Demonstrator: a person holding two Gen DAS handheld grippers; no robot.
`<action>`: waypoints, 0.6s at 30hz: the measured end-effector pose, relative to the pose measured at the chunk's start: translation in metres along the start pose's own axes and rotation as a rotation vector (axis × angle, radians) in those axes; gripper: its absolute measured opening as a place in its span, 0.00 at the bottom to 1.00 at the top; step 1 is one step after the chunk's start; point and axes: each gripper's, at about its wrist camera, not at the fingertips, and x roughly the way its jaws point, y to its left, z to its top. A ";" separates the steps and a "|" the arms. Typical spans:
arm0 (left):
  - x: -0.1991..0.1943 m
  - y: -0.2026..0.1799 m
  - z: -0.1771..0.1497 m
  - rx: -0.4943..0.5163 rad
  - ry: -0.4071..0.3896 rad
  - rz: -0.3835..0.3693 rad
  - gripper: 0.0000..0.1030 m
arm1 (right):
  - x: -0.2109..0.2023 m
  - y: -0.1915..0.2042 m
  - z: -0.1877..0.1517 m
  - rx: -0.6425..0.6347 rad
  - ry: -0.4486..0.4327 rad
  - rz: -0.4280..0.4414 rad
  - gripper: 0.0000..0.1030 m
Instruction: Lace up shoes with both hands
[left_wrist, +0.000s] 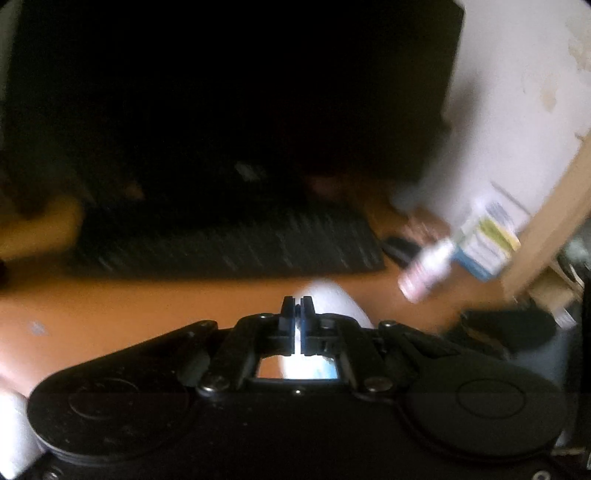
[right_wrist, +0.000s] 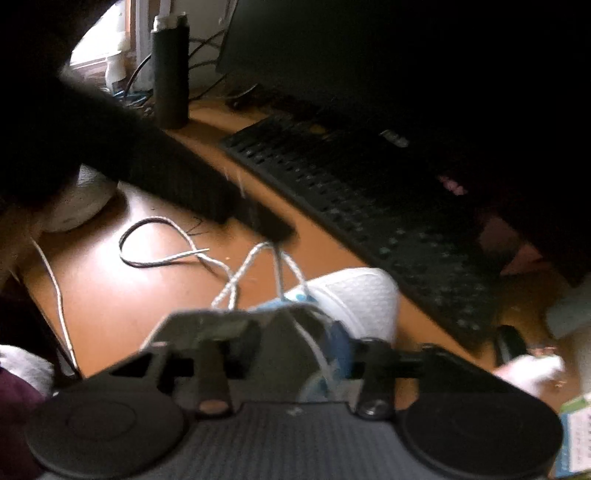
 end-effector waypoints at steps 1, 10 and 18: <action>-0.012 0.009 0.006 0.005 -0.031 0.044 0.00 | -0.005 0.002 -0.005 -0.004 -0.005 -0.016 0.50; -0.116 0.091 0.036 0.022 -0.238 0.477 0.00 | -0.013 -0.008 -0.022 0.088 -0.001 -0.067 0.48; -0.190 0.152 0.018 -0.050 -0.275 0.775 0.00 | -0.017 -0.011 -0.025 0.124 -0.013 -0.052 0.44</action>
